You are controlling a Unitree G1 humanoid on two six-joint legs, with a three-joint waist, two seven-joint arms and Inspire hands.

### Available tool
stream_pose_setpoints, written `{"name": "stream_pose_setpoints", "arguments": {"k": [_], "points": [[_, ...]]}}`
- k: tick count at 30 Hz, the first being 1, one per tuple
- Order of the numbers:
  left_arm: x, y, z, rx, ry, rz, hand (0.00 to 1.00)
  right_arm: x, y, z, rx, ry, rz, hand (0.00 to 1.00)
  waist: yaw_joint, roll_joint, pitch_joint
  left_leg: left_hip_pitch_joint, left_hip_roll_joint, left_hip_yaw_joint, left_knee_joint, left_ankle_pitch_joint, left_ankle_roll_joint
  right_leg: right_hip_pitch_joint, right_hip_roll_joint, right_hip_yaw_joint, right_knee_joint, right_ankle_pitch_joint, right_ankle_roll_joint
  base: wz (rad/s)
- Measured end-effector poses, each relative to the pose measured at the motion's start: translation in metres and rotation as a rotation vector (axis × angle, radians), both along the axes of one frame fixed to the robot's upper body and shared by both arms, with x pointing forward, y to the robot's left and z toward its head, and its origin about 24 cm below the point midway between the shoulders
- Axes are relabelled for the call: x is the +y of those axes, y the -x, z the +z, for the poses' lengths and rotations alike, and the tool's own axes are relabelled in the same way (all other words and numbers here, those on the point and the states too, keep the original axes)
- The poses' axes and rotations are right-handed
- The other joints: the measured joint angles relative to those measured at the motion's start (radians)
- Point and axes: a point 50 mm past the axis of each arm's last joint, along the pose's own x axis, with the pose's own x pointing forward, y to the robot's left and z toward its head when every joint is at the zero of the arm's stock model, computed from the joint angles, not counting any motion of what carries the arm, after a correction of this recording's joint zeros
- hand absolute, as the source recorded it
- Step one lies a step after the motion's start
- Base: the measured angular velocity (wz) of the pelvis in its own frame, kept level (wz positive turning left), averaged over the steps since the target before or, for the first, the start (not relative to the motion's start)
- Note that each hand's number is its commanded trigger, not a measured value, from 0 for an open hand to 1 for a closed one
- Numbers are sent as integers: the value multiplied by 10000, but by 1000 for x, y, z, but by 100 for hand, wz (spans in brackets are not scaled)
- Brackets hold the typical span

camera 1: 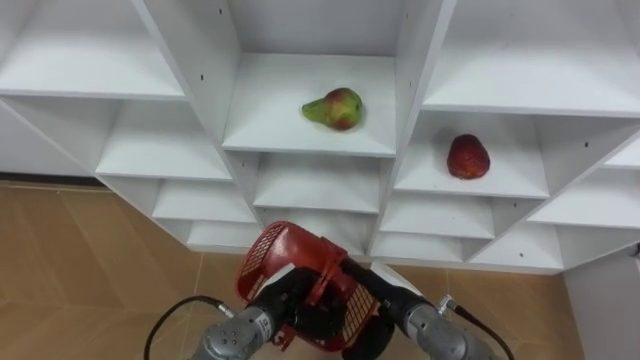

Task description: Collect fruits from the closet

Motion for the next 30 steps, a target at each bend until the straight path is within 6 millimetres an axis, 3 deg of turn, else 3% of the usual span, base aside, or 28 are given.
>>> {"name": "stream_pose_setpoints", "arguments": {"k": [19, 26, 30], "points": [[10, 5, -6, 200, -331, 454, 100, 3, -1, 4, -196, -81, 71, 0, 3, 9, -27, 126, -4, 89, -59, 8, 7, 44, -5, 33, 32, 0, 0, -1], [22, 12, -12, 757, 44, 1387, 100, 4, -3, 7, -214, -143, 311, 0, -1, -164, -102, 632, -36, 104, -219, 25, 7, 512, -37, 2, -40, -33, 41, -1], [31, 13, -13, 860, 372, 2326, 100, 6, -3, 7, -155, -171, 489, 0, 22, -427, -161, 889, -116, 187, -369, 61, 12, 691, -58, 64, -64, -82, 32, -2]]}}
